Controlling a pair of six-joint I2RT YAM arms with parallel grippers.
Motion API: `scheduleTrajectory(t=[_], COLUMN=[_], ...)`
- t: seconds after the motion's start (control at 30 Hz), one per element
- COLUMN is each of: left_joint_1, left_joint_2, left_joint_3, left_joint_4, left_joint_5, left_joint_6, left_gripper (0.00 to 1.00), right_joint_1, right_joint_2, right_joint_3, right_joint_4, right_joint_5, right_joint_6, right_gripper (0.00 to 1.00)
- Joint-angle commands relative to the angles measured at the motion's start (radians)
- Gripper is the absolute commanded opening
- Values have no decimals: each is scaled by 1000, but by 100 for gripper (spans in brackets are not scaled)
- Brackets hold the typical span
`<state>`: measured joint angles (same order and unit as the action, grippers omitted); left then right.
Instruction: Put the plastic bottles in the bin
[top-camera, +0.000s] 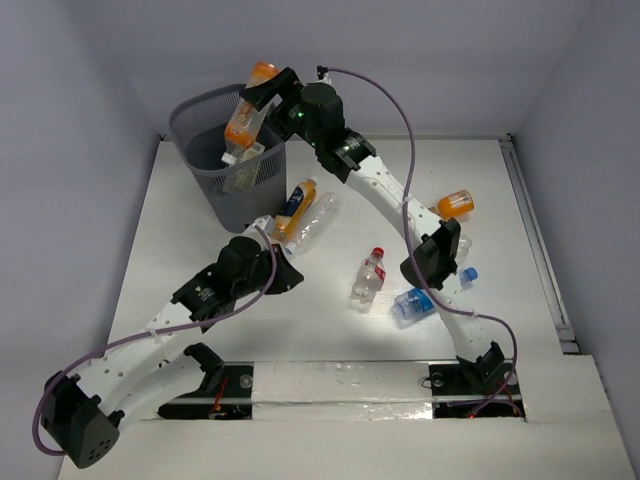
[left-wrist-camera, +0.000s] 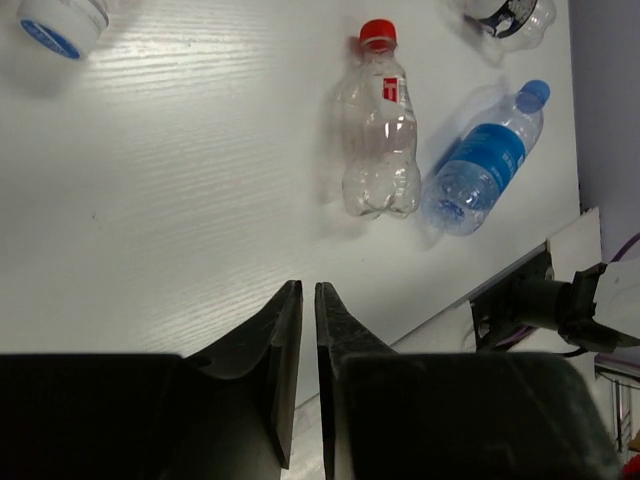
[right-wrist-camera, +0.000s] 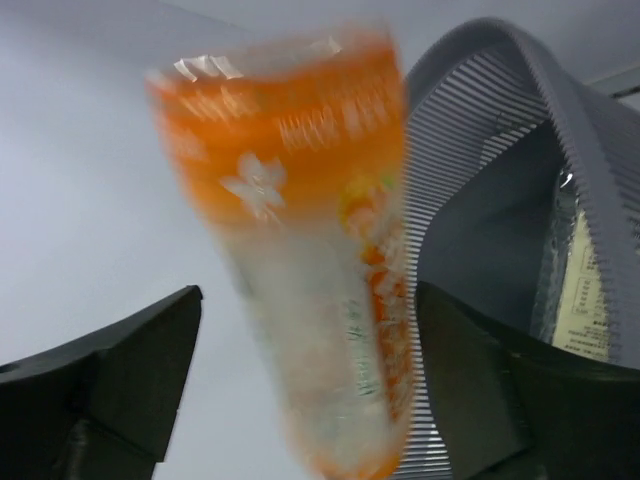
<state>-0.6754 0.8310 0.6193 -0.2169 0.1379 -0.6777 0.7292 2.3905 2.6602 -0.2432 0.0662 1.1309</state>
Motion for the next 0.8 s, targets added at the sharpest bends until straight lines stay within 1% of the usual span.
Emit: scheduleTrajectory(t=[0.0, 0.07, 0.17, 0.2, 0.27, 0.3, 0.37, 0.4, 0.43, 0.5, 0.53, 0.57, 0.6, 0.63, 0.67, 0.73, 0.77], left_joint_1=[-7, -7, -16, -16, -26, -36, -49, -64, -64, -104, -116, -127, -151, -162, -171, -185, -197], left_joint_2=[-20, -10, 37, 49, 75, 100, 153, 172, 198, 272, 301, 354, 381, 408, 433, 503, 529], left_joint_3=[-20, -6, 5, 10, 34, 45, 83, 97, 112, 164, 183, 216, 232, 247, 276, 301, 333], left_joint_4=[51, 50, 80, 96, 108, 116, 120, 125, 128, 129, 129, 128, 128, 128, 126, 132, 132], left_joint_5=[25, 25, 61, 69, 75, 75, 69, 68, 68, 65, 60, 51, 43, 34, 13, -1, -7], left_joint_6=[1, 27, 40, 47, 56, 70, 87, 98, 121, 142, 159, 164, 168, 173, 178, 191, 199], left_gripper=[9, 11, 27, 40, 52, 61, 68, 73, 75, 79, 80, 81, 81, 82, 82, 83, 84], right_joint_1=[15, 25, 26, 26, 26, 26, 26, 26, 26, 26, 26, 26, 26, 7, -4, -31, -43], right_joint_2=[-27, -21, -45, -54, -88, -143, -206, -279, -321, -417, -533, -598, -664, -794, -857, -976, -1092], right_joint_3=[70, 75, 47, 46, 24, -29, -95, -171, -218, -340, -503, -598, -696, -891, -983, -1148, -1298], right_joint_4=[76, 41, 32, 27, 36, 45, 56, 53, 44, 30, 33, 41, 51, 67, 73, 50, 16], right_joint_5=[90, 92, 98, 101, 109, 116, 129, 141, 150, 187, 210, 236, 282, 287, 288, 300, 307], right_joint_6=[35, 29, 7, 0, -40, -72, -112, -164, -193, -249, -290, -299, -303, -306, -298, -258, -252], right_gripper=[95, 100, 100, 100, 100, 100, 100, 99, 96, 57, 39, 12, 5, 3, 3, 5, 12])
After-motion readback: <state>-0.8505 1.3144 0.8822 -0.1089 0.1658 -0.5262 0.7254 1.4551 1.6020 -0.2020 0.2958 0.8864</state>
